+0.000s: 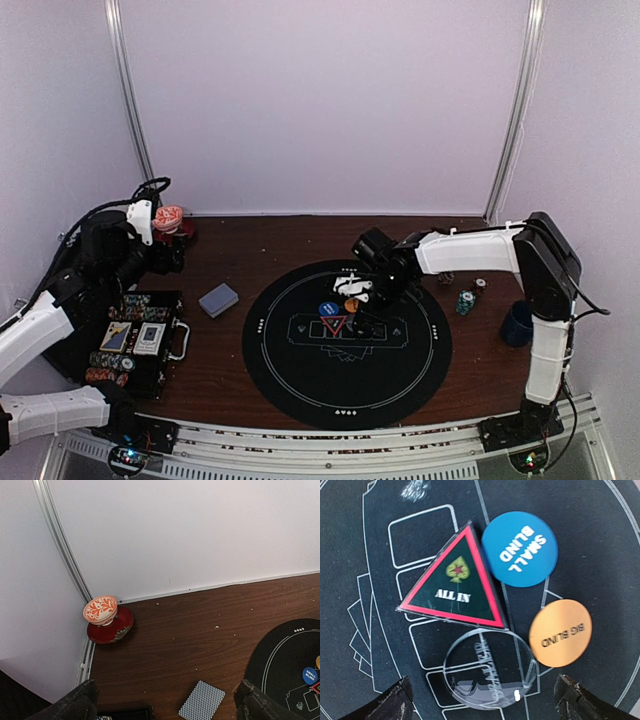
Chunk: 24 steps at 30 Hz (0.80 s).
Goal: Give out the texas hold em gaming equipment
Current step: Pick up the dealer button from the poker table mat.
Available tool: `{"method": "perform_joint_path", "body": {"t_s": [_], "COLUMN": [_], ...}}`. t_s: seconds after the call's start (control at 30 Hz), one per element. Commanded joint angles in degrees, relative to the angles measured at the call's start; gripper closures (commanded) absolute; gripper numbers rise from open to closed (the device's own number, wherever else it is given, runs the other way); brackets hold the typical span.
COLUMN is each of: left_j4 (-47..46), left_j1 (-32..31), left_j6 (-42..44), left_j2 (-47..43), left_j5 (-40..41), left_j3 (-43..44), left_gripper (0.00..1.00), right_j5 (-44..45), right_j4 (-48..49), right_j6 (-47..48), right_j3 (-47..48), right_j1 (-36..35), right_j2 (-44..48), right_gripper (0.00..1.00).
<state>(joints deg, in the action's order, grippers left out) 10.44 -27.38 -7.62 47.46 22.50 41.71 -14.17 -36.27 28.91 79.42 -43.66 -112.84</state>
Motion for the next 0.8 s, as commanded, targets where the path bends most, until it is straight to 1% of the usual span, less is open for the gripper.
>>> {"method": "perform_joint_path", "body": {"t_s": [0.0, 0.17, 0.23, 0.37, 0.53, 0.63, 0.7, 0.77], "left_j4": [-2.18, -2.18, -2.17, -2.17, -2.18, -2.17, -2.17, -2.18], "left_j1": [-0.04, -0.05, -0.11, -0.06, -0.09, -0.08, -0.05, -0.07], "left_j6": [0.49, 0.5, 0.51, 0.59, 0.56, 0.52, 0.57, 0.56], "left_j2": [-0.71, -0.7, -0.7, -0.8, -0.79, -0.62, -0.62, -0.7], "left_j5": [-0.31, -0.27, -0.27, -0.28, -0.27, -0.26, -0.27, -0.27], "left_j3": [1.44, 1.44, 1.44, 1.44, 1.35, 1.36, 1.4, 1.35], "left_gripper": [0.02, 0.02, 0.02, 0.02, 0.02, 0.02, 0.02, 0.02], "right_j5": [3.4, 4.93, 4.78, 3.68, 3.19, 2.71, 2.37, 2.16], "right_j4": [1.1, 1.43, 1.34, 0.08, -0.57, -1.5, -1.94, -2.22], "right_j6": [0.45, -0.51, -0.72, -0.96, -1.04, -0.96, -0.89, -0.79], "right_j3": [-0.77, -0.43, -0.28, 0.61, 0.98, 1.47, 1.8, 1.79], "right_j1": [-1.07, -1.17, -1.15, -1.14, -1.11, -1.12, -1.1, -1.08], "right_j2": [-1.64, -3.09, -3.48, -3.97, -3.8, -3.83, -3.51, -2.83], "right_gripper": [0.0, 0.0, 0.02, 0.13, 0.24, 0.33, 0.35, 0.41]}}
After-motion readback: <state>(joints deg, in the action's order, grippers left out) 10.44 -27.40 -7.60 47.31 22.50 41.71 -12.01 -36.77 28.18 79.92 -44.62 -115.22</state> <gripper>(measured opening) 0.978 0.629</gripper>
